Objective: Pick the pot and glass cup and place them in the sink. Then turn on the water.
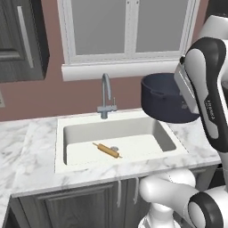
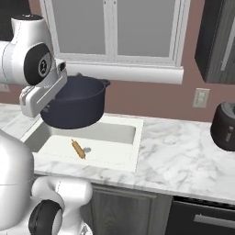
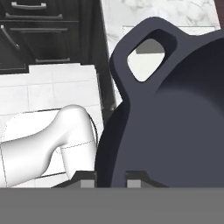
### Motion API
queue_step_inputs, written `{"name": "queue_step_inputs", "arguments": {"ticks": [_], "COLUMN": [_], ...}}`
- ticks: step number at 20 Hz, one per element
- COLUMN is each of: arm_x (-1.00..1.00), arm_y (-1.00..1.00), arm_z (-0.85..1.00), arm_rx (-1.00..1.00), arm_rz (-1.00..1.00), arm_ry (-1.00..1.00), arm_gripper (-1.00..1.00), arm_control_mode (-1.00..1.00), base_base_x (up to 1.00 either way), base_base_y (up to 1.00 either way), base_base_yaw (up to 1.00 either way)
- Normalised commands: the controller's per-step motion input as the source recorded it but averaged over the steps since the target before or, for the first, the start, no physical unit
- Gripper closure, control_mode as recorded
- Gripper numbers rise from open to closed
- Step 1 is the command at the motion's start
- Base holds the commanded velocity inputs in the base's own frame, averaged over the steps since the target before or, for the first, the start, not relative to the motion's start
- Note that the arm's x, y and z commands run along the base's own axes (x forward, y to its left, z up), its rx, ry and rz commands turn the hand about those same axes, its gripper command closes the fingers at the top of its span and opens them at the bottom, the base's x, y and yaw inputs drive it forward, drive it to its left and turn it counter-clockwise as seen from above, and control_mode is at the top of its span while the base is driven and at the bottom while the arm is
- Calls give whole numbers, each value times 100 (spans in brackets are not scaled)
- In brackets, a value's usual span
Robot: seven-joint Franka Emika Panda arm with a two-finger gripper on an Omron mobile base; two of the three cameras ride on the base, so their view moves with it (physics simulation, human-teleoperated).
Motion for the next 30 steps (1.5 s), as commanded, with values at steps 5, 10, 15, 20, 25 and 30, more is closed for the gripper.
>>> {"name": "queue_step_inputs", "arguments": {"ticks": [5, 10, 15, 20, 25, 30], "arm_x": [0, 0, 0, 0, 0, 0], "arm_y": [0, 0, 0, 0, 0, 0], "arm_z": [0, 0, 0, 0, 0, 0], "arm_rx": [0, 0, 0, 0, 0, 0], "arm_rz": [0, 0, 0, 0, 0, 0], "arm_ry": [0, 0, 0, 0, 0, 0], "arm_gripper": [100, 100, 100, 100, 100, 100], "arm_control_mode": [100, 100, 100, 100, 100, 100], "base_base_x": [24, 9, 3, 5, 16, 30], "base_base_y": [17, 16, 29, 56, 37, 3], "base_base_yaw": [-7, -4, 0, 0, 0, 0]}}
